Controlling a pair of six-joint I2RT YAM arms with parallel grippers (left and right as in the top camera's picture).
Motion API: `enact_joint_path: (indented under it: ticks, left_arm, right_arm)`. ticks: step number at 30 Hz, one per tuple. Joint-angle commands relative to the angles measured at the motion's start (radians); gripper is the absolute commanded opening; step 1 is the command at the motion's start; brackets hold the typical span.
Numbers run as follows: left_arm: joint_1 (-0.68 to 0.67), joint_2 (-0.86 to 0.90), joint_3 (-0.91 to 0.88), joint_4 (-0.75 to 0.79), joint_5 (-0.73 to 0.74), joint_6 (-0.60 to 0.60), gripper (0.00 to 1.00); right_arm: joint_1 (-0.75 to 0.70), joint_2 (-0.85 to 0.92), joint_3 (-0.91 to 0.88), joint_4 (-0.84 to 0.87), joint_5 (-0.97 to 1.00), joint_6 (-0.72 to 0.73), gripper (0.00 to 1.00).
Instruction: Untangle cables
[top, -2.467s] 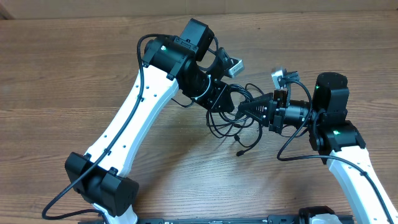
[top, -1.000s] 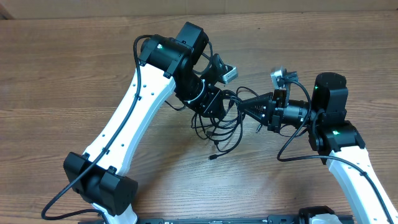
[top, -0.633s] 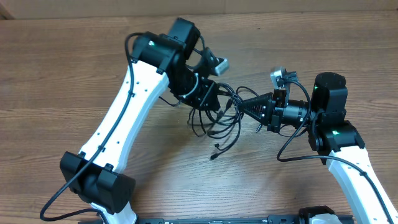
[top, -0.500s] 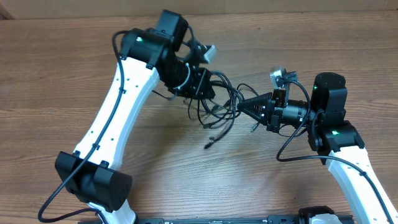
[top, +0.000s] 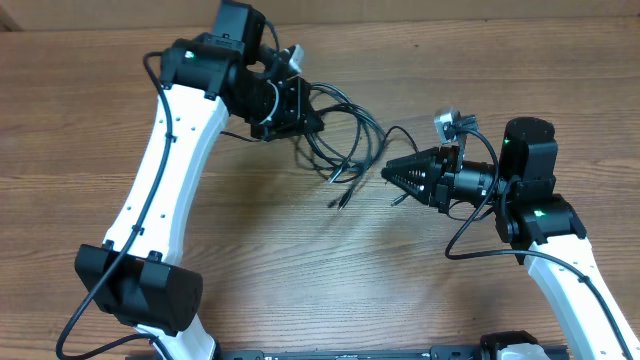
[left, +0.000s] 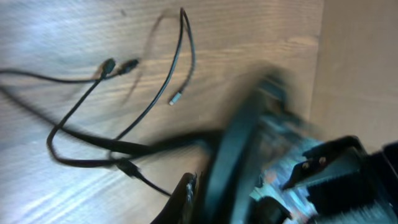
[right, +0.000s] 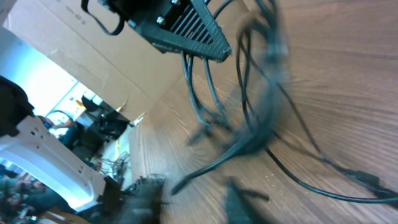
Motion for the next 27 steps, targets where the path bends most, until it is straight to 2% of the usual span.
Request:
enact_joint_path:
  ticks: [1,2,11,13,15,18,23,25,26,27]
  left_arm:
    - [0.013,-0.011,0.021,-0.019,-0.023,0.128,0.04]
    - [0.013,-0.011,0.021,-0.030,-0.023,0.163,0.04]
    - [-0.016,-0.011,0.021,-0.117,-0.007,0.452,0.04]
    - [-0.031,-0.011,0.021,-0.145,0.048,0.528,0.04]
    - [-0.044,-0.011,0.021,-0.184,0.206,0.652,0.04]
    - [-0.049,-0.011,0.021,-0.193,0.280,0.677,0.04]
    - [-0.050,-0.011,0.021,-0.196,0.315,0.676,0.04]
    - [-0.050,-0.011,0.021,-0.196,0.316,0.676,0.04]
    - [-0.050,-0.011,0.021,-0.196,0.326,0.676,0.04]
    - [-0.051,-0.011,0.021,-0.196,0.333,0.676,0.04]
  right_arm:
    - [0.000,-0.013,0.010,0.004,-0.005,-0.006,0.60]
    - [0.000,-0.013,0.010,0.004,-0.005,-0.006,1.00]
    - [0.000,-0.013,0.010,0.004,-0.004,-0.006,1.00]
    - [0.000,-0.013,0.010,0.004,-0.004,-0.006,1.00]
    - [0.000,-0.013,0.010,0.003,0.006,-0.006,1.00]
    - [0.000,-0.013,0.010,0.003,0.007,-0.006,1.00]
    - [0.000,-0.013,0.010,-0.022,0.048,-0.006,1.00]
    - [0.000,-0.013,0.010,-0.025,0.051,-0.007,0.91]
    - [0.000,-0.013,0.010,-0.025,0.051,-0.007,0.70]
    - [0.000,-0.013,0.010,-0.026,0.051,-0.007,0.62]
